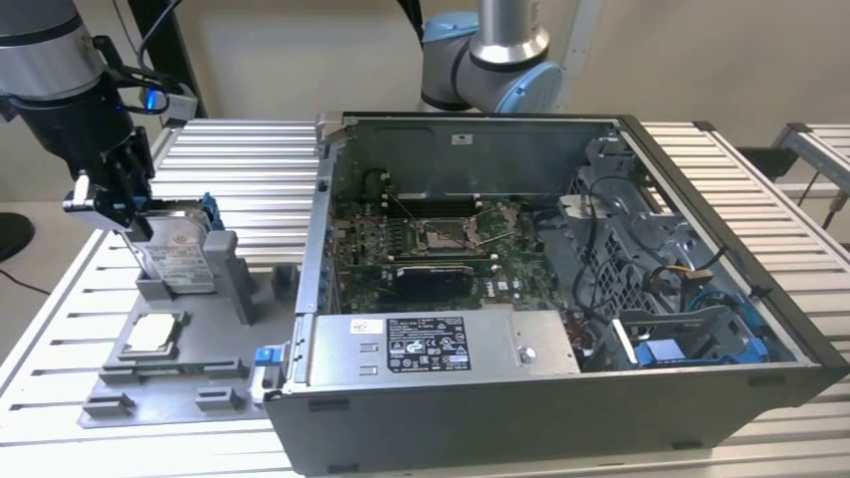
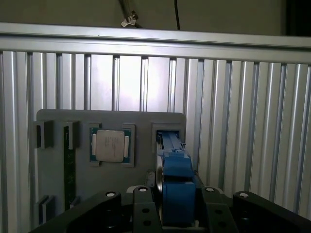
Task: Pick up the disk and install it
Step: 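Pick up the disk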
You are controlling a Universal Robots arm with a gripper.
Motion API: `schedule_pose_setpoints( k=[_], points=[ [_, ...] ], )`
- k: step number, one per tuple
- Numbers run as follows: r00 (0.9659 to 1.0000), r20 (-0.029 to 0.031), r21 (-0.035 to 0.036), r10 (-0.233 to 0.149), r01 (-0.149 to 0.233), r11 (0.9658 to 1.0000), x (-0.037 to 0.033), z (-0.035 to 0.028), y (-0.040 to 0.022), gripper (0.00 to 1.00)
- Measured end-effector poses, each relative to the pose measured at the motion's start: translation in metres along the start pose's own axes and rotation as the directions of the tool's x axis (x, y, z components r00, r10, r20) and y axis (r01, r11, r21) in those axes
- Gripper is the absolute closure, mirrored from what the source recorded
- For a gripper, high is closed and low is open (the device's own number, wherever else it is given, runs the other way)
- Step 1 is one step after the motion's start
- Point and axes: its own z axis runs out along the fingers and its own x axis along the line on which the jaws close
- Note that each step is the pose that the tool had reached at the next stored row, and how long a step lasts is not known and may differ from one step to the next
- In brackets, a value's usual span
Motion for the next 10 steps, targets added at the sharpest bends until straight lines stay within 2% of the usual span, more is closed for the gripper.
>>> schedule_pose_setpoints(
  k=[10],
  points=[
    [1.0,0.0001,0.0001,0.0,0.0,1.0,0.0,0.0,0.0,1.0]
  ],
)
